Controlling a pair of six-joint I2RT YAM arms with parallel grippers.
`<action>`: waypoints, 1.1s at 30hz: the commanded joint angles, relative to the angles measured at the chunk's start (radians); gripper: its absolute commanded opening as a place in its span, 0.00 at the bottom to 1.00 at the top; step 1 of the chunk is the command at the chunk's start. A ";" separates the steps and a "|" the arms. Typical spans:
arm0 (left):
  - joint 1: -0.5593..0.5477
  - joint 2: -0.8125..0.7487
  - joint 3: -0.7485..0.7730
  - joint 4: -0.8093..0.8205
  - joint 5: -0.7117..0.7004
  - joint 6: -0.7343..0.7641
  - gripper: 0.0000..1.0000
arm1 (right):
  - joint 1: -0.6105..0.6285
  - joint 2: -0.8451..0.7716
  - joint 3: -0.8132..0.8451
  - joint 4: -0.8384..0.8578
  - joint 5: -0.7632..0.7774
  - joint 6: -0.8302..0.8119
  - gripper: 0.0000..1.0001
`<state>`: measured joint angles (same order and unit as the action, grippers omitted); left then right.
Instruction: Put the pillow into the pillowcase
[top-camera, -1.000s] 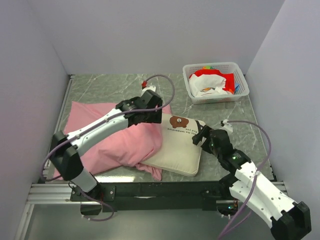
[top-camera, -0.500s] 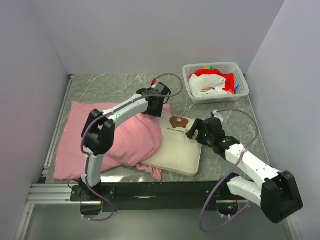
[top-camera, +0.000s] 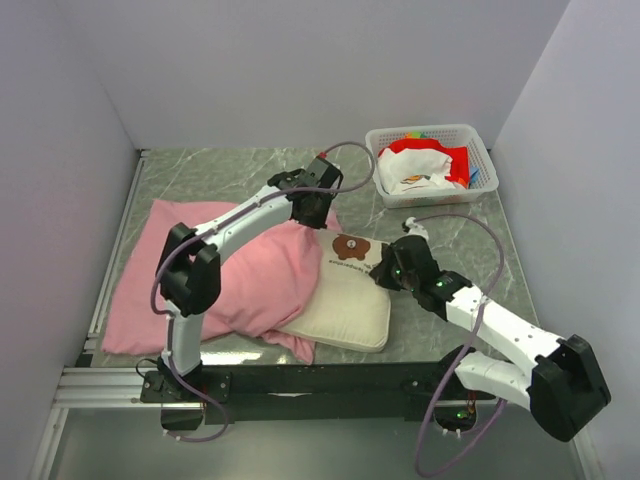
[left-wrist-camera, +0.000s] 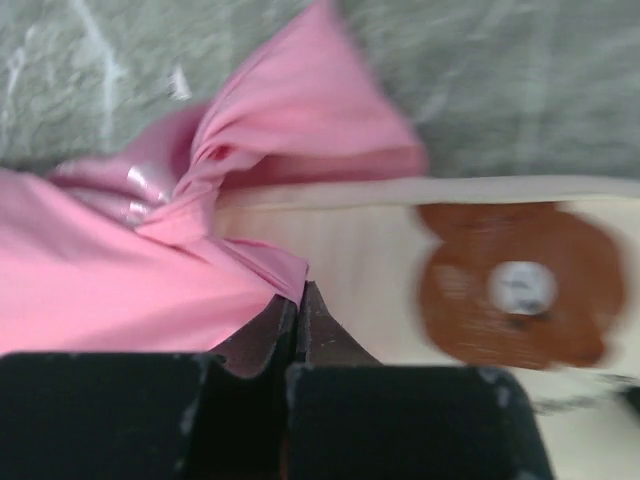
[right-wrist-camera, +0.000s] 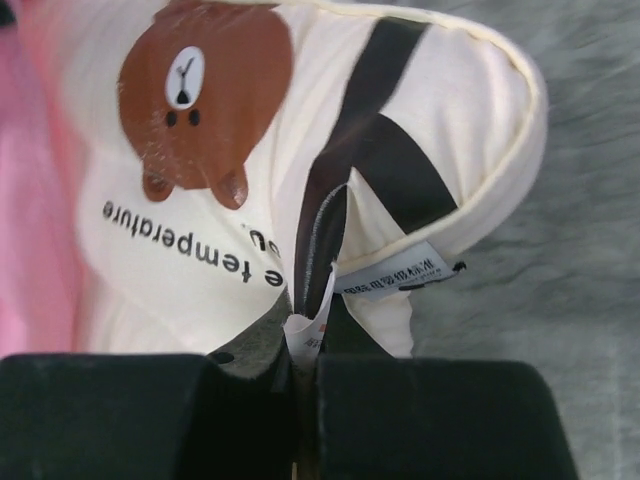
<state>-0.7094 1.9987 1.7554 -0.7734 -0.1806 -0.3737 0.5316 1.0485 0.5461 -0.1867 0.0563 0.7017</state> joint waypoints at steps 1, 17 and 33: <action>-0.071 -0.138 0.091 0.062 0.217 0.030 0.01 | 0.143 -0.007 0.120 -0.028 0.033 0.042 0.00; -0.099 -0.351 -0.019 0.077 0.196 -0.003 0.35 | 0.136 0.090 0.075 0.006 0.123 0.090 0.00; -0.016 -0.931 -0.657 0.059 -0.204 -0.433 0.91 | 0.131 0.004 0.069 -0.037 0.111 0.075 0.77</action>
<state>-0.7200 1.1725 1.2213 -0.7113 -0.3473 -0.6743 0.6609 1.1145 0.6197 -0.2382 0.1753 0.7902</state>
